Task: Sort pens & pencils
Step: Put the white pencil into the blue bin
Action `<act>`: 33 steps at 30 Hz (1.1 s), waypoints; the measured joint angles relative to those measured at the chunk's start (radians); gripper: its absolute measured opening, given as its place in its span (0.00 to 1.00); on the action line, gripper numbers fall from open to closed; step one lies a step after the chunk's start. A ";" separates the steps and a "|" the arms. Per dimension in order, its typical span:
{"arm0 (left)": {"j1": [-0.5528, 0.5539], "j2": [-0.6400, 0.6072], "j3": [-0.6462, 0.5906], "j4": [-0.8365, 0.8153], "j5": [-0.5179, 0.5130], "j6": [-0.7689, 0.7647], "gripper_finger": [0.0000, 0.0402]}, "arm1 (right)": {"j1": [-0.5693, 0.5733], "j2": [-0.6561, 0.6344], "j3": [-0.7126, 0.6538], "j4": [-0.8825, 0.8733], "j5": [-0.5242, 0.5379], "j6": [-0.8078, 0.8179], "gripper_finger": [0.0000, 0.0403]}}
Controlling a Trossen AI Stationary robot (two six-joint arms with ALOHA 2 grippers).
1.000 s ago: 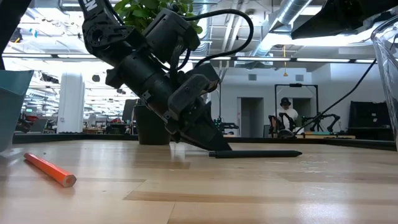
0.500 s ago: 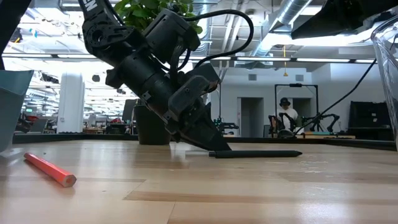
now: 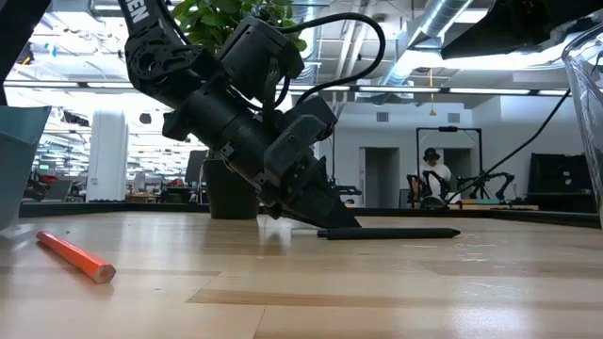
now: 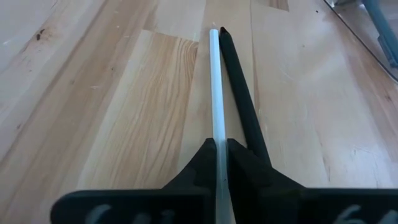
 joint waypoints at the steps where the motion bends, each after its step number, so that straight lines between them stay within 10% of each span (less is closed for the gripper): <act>1: 0.000 0.000 0.000 0.000 0.001 0.000 0.01 | 0.001 0.000 0.000 0.000 0.000 0.000 0.19; 33: 0.009 0.015 0.002 0.077 -0.060 0.136 0.00 | 0.001 0.000 0.000 0.000 0.000 -0.001 0.19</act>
